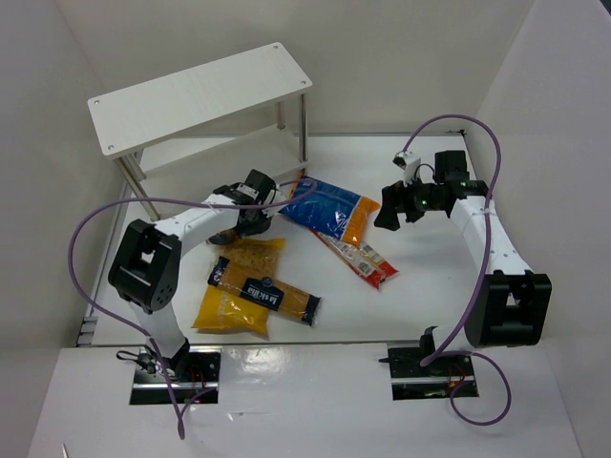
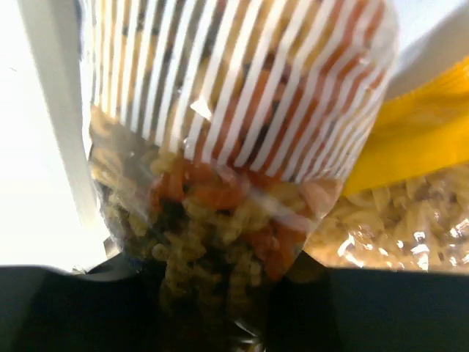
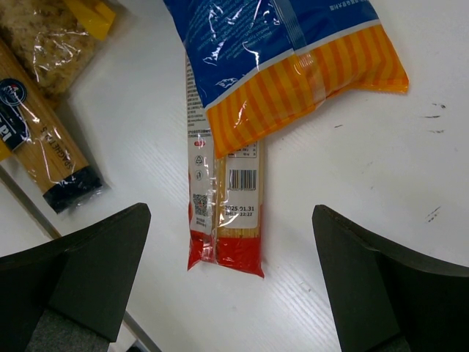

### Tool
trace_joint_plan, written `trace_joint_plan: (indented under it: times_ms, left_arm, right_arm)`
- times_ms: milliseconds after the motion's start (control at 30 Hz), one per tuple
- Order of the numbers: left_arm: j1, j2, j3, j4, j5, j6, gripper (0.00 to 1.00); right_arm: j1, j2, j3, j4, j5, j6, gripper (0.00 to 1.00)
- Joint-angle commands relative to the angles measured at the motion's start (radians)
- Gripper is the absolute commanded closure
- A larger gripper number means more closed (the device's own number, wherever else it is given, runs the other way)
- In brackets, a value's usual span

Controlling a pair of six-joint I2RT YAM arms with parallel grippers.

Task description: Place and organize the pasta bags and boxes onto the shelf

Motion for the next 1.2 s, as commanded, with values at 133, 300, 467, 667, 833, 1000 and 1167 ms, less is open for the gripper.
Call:
trace_joint_plan:
  times_ms: [133, 300, 467, 667, 833, 1000, 1167]
  left_arm:
    - [0.015, -0.029, 0.064, 0.051, 0.038, -0.014, 1.0]
    - [0.015, -0.125, 0.179, 0.008, 0.082, -0.041, 1.0]
    - [0.004, -0.186, 0.32, -0.035, 0.092, -0.076, 1.0]
    - [0.039, -0.213, 0.391, -0.081, 0.11, -0.085, 1.0]
    - [0.041, -0.201, 0.2, -0.037, 0.087, -0.076, 0.18]
    - [0.041, -0.181, 0.058, 0.009, 0.118, -0.076, 0.0]
    - [0.05, -0.169, -0.05, 0.139, 0.011, -0.076, 0.0]
  right_arm:
    - [-0.005, -0.021, 0.018, 0.015, -0.006, -0.004, 0.0]
    - [-0.005, -0.012, 0.018, 0.015, -0.006, -0.004, 0.0]
    - [-0.005, -0.012, 0.018, 0.015, 0.003, -0.004, 0.0]
    - [-0.005, -0.002, 0.037, 0.006, 0.003, -0.004, 0.0]
    - [-0.005, -0.011, 0.025, 0.006, 0.003, -0.004, 0.0]
    - [-0.005, -0.03, 0.002, 0.006, 0.003, -0.004, 0.0]
    - [-0.005, -0.03, 0.002, 0.006, 0.012, -0.013, 0.0]
